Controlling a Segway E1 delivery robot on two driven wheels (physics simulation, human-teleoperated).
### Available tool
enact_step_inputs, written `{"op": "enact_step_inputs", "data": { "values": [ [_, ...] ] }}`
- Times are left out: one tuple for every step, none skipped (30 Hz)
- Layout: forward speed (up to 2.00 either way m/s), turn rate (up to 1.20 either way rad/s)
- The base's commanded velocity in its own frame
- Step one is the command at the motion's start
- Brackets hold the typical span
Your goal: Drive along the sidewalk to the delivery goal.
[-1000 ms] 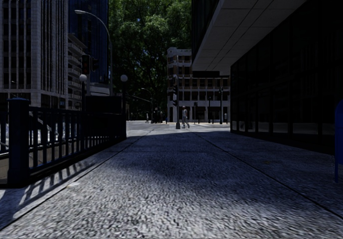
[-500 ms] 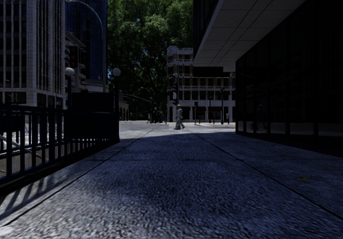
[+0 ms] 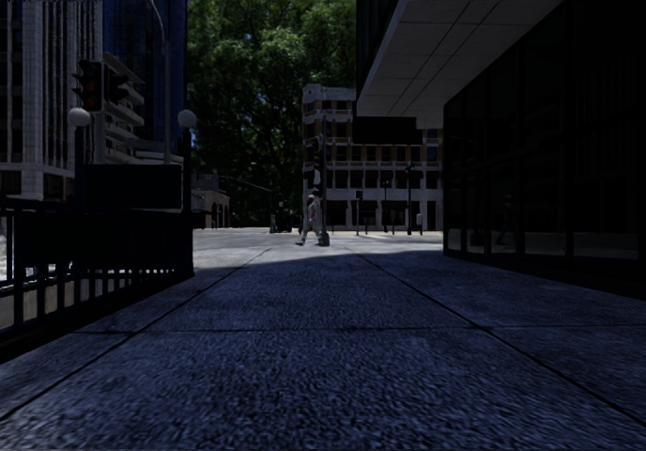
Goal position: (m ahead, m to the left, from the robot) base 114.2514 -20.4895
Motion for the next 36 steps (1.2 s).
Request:
{"op": "enact_step_inputs", "data": {
  "values": [
    [1.98, -0.29],
    [1.98, -0.29],
    [1.98, -0.29],
    [1.98, -0.30],
    [1.98, -0.30],
    [1.98, -0.30],
    [1.98, -0.30],
    [1.98, -0.30],
    [1.98, -0.30],
    [1.98, -0.30],
    [1.98, -0.30],
    [1.98, -0.30],
    [1.98, -0.30],
    [1.98, -0.30],
    [1.98, -0.30],
    [1.98, -0.30],
    [1.98, -0.30],
    [1.98, -0.30],
    [1.98, -0.30],
    [1.98, -0.30],
    [1.98, -0.30],
    [1.98, -0.30],
    [1.98, -0.30],
    [1.98, -0.30],
    [1.98, -0.30],
    [1.98, -0.30],
    [1.98, -0.30],
    [1.98, -0.30],
    [1.98, -0.30],
    [1.98, -0.30],
    [1.98, -0.30],
    [1.98, -0.30],
    [1.98, -0.30],
    [1.98, -0.30],
    [1.98, -0.30],
    [1.98, -0.30]
  ]
}}
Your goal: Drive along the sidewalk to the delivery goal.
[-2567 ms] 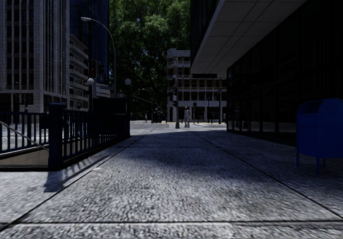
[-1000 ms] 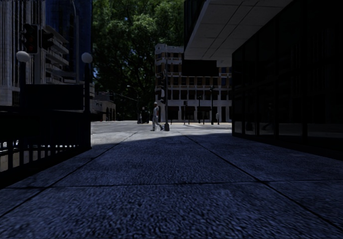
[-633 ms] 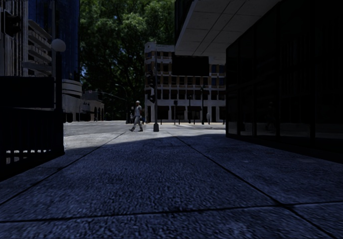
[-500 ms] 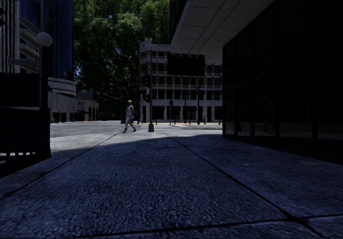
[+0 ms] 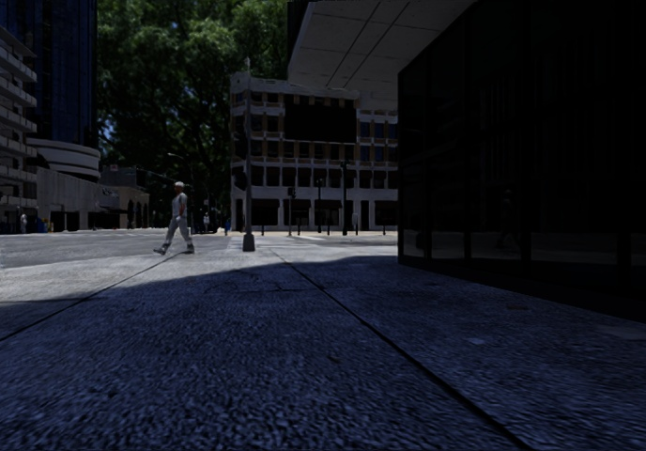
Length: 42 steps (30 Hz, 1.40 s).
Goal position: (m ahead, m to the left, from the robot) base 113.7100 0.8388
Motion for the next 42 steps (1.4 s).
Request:
{"op": "enact_step_inputs", "data": {
  "values": [
    [1.98, 0.00],
    [1.98, 0.00],
    [1.98, 0.00],
    [1.98, 0.00],
    [1.98, 0.00],
    [1.98, 0.00],
    [1.98, 0.00],
    [1.98, 0.00],
    [1.98, 0.00],
    [1.98, 0.00],
    [1.98, 0.00],
    [1.98, 0.00],
    [1.98, 0.00],
    [1.98, 0.00],
    [1.98, 0.00],
    [1.98, 0.00],
    [1.98, 0.00],
    [1.98, 0.00],
    [1.98, 0.00],
    [1.98, 0.00],
    [1.98, 0.00],
    [1.98, 0.00],
    [1.98, 0.00],
    [1.98, 0.00],
    [1.98, 0.00],
    [1.98, 0.00],
    [1.98, 0.00],
    [1.98, 0.00],
    [1.98, 0.00],
    [1.98, 0.00],
    [1.98, 0.00],
    [1.98, 0.00],
    [1.98, 0.00],
    [1.98, 0.00],
    [1.98, 0.00],
    [1.98, 0.00],
    [1.98, 0.00],
    [1.98, 0.00],
    [1.98, 0.00],
    [1.98, 0.00],
    [1.98, 0.00],
    [1.98, 0.00]
  ]
}}
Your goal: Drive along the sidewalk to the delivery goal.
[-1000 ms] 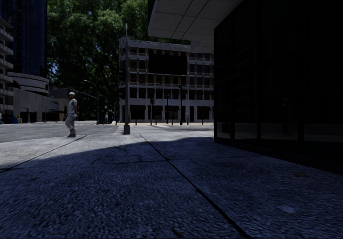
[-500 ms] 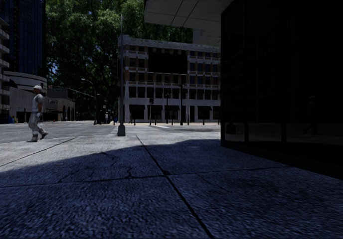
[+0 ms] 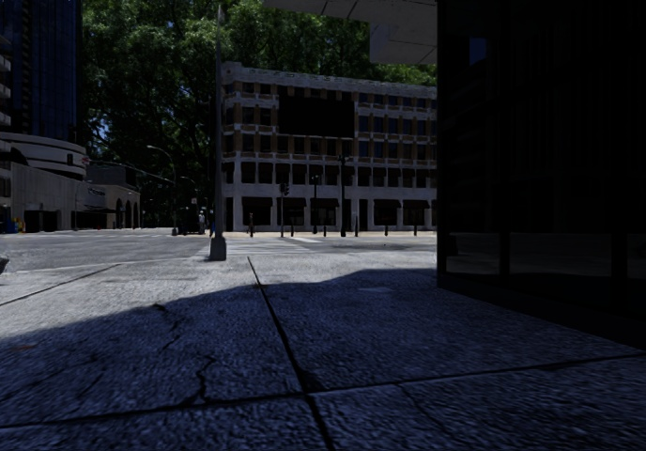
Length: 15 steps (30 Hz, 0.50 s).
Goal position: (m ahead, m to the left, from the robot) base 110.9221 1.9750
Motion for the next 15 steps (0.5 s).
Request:
{"op": "enact_step_inputs", "data": {
  "values": [
    [1.98, 0.00],
    [1.98, 0.00],
    [1.98, 0.00],
    [1.98, 0.00],
    [1.98, 0.00],
    [1.98, 0.00],
    [1.98, 0.00],
    [1.98, 0.06],
    [1.98, 0.06],
    [1.98, 0.10],
    [1.98, 0.19],
    [1.98, 0.19],
    [1.98, 0.22],
    [1.98, 0.27],
    [1.98, 0.31]
  ]
}}
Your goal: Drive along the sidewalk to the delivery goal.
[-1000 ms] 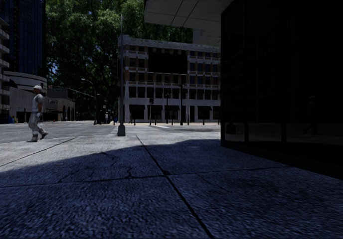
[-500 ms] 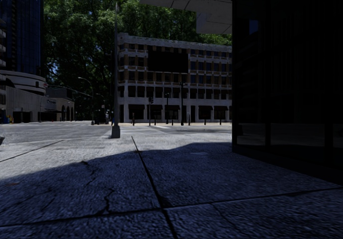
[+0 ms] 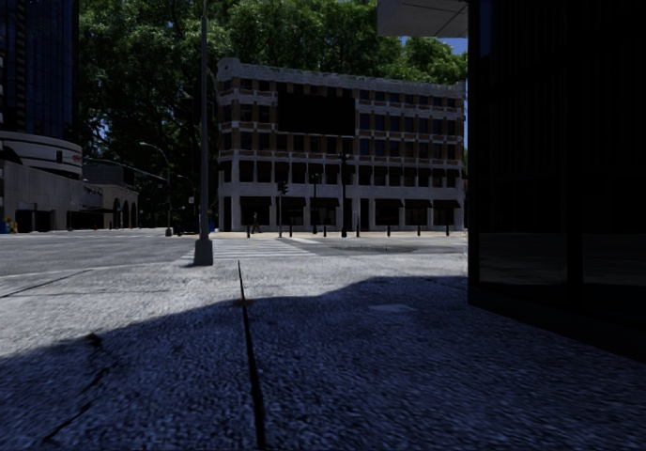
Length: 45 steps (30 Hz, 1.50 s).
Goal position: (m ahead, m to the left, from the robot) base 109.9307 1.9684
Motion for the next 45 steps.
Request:
{"op": "enact_step_inputs", "data": {
  "values": [
    [1.98, 0.34],
    [1.98, 0.35],
    [1.98, 0.35],
    [1.98, 0.35],
    [1.98, 0.36],
    [1.98, 0.36],
    [1.98, 0.36],
    [1.98, 0.36],
    [1.98, 0.36],
    [1.98, 0.36],
    [1.98, 0.36],
    [1.98, 0.36],
    [1.98, 0.36],
    [1.98, 0.36],
    [1.98, 0.36],
    [1.98, 0.36],
    [1.98, 0.36],
    [1.98, 0.36],
    [1.98, 0.36],
    [1.98, 0.36],
    [1.98, 0.36],
    [1.98, 0.36],
    [1.98, 0.36],
    [1.98, 0.36],
    [1.98, 0.36],
    [1.98, 0.33],
    [1.98, 0.25],
    [1.98, 0.25],
    [1.98, 0.22],
    [1.98, 0.15],
    [1.98, 0.11],
    [1.98, 0.00],
    [1.98, 0.00],
    [1.98, 0.00],
    [1.98, 0.00],
    [1.98, 0.00],
    [1.98, 0.00],
    [1.98, 0.00],
    [1.98, 0.00],
    [1.98, 0.00],
    [1.98, 0.00],
    [1.98, 0.00],
    [1.98, 0.00],
    [1.98, 0.00],
    [1.98, 0.04]
  ]
}}
